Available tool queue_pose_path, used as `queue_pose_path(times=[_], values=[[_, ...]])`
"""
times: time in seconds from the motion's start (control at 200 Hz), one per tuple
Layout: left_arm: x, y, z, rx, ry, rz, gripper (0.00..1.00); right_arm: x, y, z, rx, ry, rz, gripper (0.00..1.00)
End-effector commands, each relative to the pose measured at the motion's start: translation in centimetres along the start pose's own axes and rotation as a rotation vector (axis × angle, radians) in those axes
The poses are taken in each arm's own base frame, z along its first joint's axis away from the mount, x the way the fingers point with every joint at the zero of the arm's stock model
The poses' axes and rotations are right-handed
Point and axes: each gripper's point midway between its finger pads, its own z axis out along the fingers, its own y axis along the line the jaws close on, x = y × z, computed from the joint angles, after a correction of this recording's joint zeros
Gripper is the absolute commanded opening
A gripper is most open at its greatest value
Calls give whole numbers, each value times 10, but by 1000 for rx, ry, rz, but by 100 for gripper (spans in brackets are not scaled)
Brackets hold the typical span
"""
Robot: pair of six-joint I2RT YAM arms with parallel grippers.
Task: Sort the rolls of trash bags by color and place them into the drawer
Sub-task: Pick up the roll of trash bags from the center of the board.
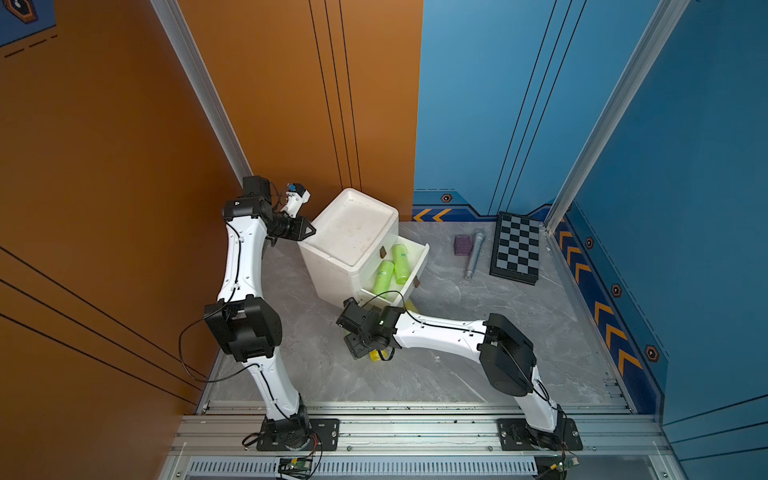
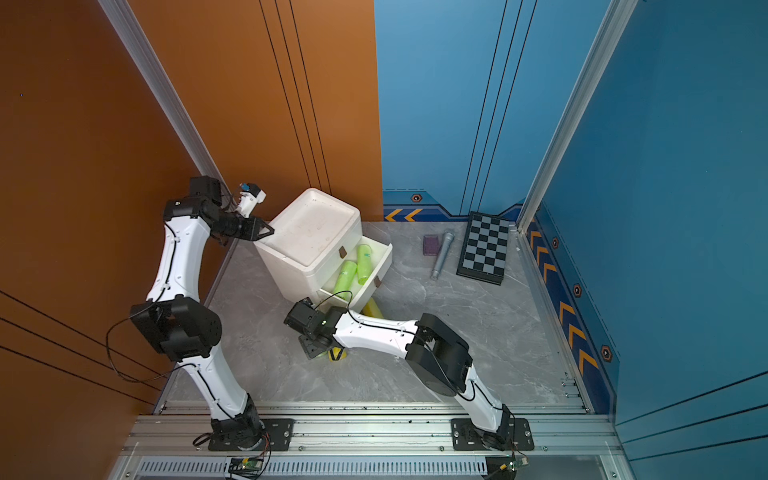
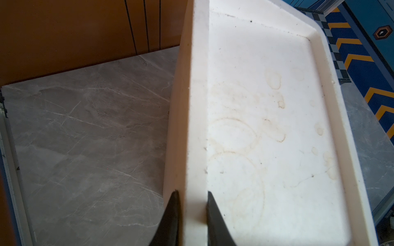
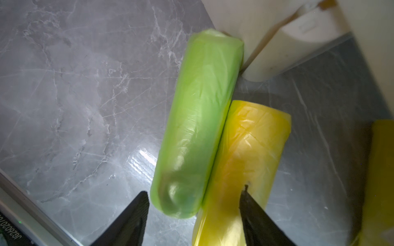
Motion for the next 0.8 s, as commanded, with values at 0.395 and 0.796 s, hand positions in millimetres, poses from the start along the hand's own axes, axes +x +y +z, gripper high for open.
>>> queue_pose_path(times=[0.395,0.796], values=[[-22,-31,-38,115,-114,-82,0,0,1,39,21,17,-13,69],[-23,-29,-33,123,-113,-89,0,1,-3,46,42,15,-17,68]])
